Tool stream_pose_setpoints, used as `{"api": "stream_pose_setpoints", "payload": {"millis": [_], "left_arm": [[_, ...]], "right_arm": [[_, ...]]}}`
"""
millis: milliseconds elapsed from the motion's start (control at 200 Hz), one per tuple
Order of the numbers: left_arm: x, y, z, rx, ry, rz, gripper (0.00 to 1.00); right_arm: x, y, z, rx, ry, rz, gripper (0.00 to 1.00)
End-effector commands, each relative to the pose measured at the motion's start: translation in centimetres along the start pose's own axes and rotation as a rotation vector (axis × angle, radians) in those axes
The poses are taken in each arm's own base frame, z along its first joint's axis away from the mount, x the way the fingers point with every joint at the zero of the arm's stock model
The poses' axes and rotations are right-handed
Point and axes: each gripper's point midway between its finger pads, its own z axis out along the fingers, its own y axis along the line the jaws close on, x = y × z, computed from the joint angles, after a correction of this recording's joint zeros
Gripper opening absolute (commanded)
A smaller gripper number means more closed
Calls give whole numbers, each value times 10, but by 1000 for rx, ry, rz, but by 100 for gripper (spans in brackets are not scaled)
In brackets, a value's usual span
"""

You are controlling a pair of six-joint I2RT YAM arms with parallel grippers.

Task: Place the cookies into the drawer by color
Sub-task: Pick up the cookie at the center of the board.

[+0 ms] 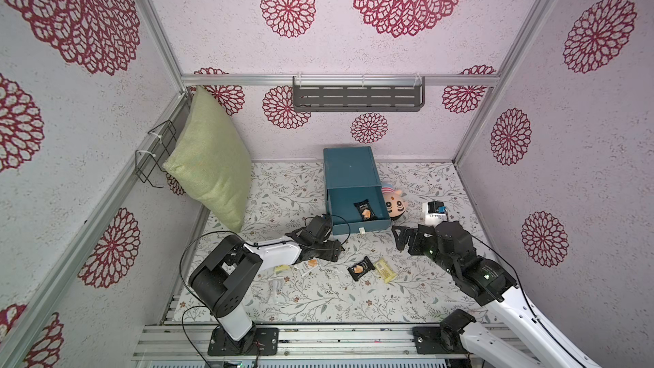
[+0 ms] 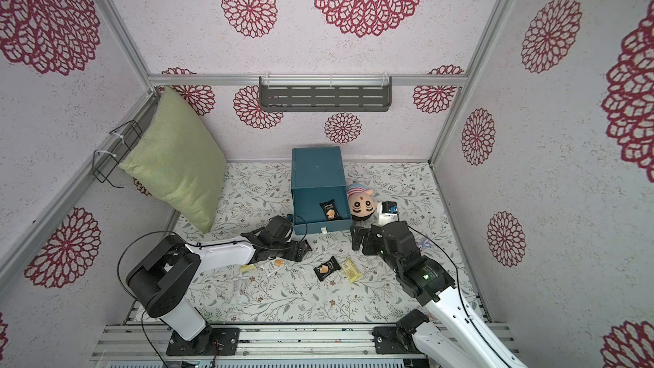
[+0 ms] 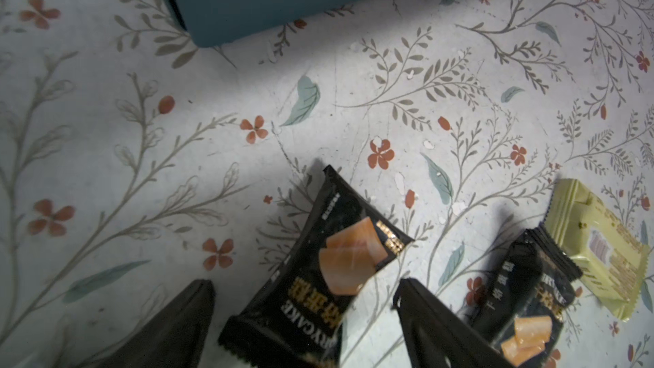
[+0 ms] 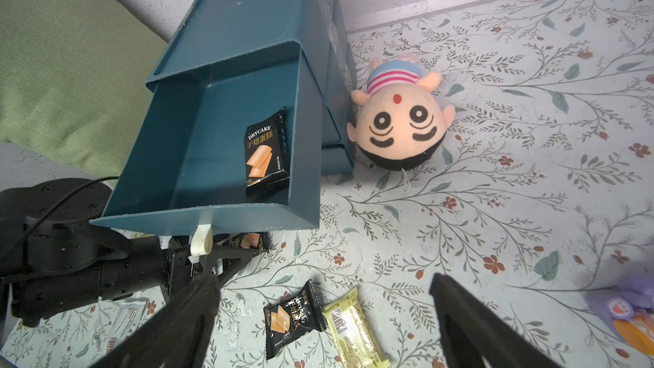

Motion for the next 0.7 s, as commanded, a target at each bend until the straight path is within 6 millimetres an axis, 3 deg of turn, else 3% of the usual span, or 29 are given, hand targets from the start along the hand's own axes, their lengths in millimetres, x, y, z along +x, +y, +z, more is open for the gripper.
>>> {"api": "stream_pose_setpoints", "payload": {"millis": [0, 315, 695], "left_arm": [[1, -1, 7, -39, -2, 42, 83], [12, 1, 3, -63, 3, 26, 54], [23, 2, -12, -77, -23, -19, 31]], "right_arm": [[-5, 0, -2, -3, -18, 13, 99], [-7, 2, 0, -9, -21, 14, 99], [-6, 1, 1, -9, -18, 16, 99]]}}
